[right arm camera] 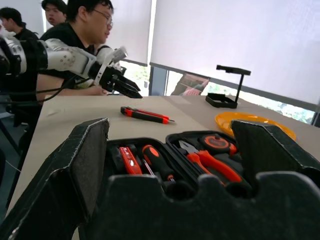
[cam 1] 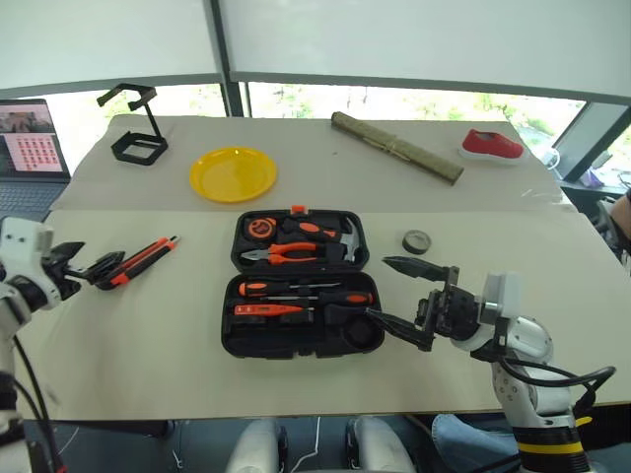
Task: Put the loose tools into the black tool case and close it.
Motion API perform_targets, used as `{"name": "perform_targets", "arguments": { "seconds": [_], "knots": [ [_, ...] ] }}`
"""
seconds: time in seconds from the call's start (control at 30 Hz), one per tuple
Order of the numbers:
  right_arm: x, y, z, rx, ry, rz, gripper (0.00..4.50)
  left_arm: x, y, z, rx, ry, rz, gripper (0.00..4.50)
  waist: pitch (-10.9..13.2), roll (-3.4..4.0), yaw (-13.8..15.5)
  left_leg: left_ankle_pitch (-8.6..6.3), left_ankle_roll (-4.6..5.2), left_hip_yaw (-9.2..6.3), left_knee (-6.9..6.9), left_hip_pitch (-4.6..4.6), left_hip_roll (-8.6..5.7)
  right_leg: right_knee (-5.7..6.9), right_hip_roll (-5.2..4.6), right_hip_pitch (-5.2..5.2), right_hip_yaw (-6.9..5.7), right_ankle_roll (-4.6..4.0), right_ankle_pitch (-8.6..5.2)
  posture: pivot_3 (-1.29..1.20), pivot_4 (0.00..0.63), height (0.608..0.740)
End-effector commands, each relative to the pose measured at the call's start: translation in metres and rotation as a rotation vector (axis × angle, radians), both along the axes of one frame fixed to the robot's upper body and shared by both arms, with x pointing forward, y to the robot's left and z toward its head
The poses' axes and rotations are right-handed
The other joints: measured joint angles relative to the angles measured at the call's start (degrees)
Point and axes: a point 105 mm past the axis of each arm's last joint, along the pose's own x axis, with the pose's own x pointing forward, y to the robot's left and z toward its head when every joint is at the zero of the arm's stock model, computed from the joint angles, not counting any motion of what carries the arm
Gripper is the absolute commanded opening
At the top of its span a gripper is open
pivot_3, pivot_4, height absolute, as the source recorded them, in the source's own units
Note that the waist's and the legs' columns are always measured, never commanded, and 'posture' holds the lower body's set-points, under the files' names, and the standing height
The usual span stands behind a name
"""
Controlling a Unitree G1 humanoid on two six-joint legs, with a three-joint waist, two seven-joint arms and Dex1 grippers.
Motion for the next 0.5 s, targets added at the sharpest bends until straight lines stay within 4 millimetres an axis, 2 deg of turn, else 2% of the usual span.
{"name": "perform_targets", "arguments": {
  "seconds": [0.03, 0.2, 0.3, 0.4, 0.5],
  "knots": [
    [-0.004, -0.004, 0.014, -0.009, -0.071, -0.032, 4.5, 0.019, -0.01, -0.009, 0.028, 0.083, -0.057, 4.48, 0.0, -0.1, 0.1, 0.01, -0.02, 0.01, 0.03, -0.11, -0.04, 0.04, 0.02, -0.13, -0.06, 0.0, 0.0, 0.0, 0.15, 0.74],
    [-0.005, -0.006, 0.02, -0.015, -0.075, -0.064, 4.5, 0.032, -0.014, -0.022, 0.057, 0.151, -0.033, 4.48, 0.0, -0.13, -0.2, 0.02, -0.03, 0.11, 0.07, -0.5, -0.05, 0.11, 0.05, -0.58, 0.07, -0.01, 0.02, 0.0, 0.15, 0.74],
    [-0.005, -0.008, 0.022, -0.02, -0.077, -0.077, 4.5, 0.031, -0.018, -0.031, 0.027, 0.205, -0.052, 4.48, 0.0, -0.13, -0.2, 0.03, -0.03, 0.09, 0.08, -0.49, -0.02, 0.12, 0.03, -0.56, 0.06, -0.01, 0.01, 0.0, 0.15, 0.74],
    [-0.005, -0.008, 0.025, -0.021, -0.081, -0.084, 4.5, 0.024, -0.02, -0.04, -0.01, 0.269, -0.071, 3.71, 0.0, -0.13, -0.2, 0.03, -0.03, 0.09, 0.1, -0.47, 0.0, 0.15, -0.01, -0.54, 0.08, 0.0, 0.01, 0.0, 0.15, 0.74],
    [-0.004, -0.008, 0.027, -0.023, -0.081, -0.084, 4.5, 0.014, -0.014, -0.045, -0.025, 0.309, -0.063, 2.62, 0.0, -0.13, -0.2, 0.02, -0.02, 0.09, 0.1, -0.46, 0.0, 0.16, -0.03, -0.53, 0.1, 0.01, 0.01, 0.0, 0.15, 0.74]
  ]
}}
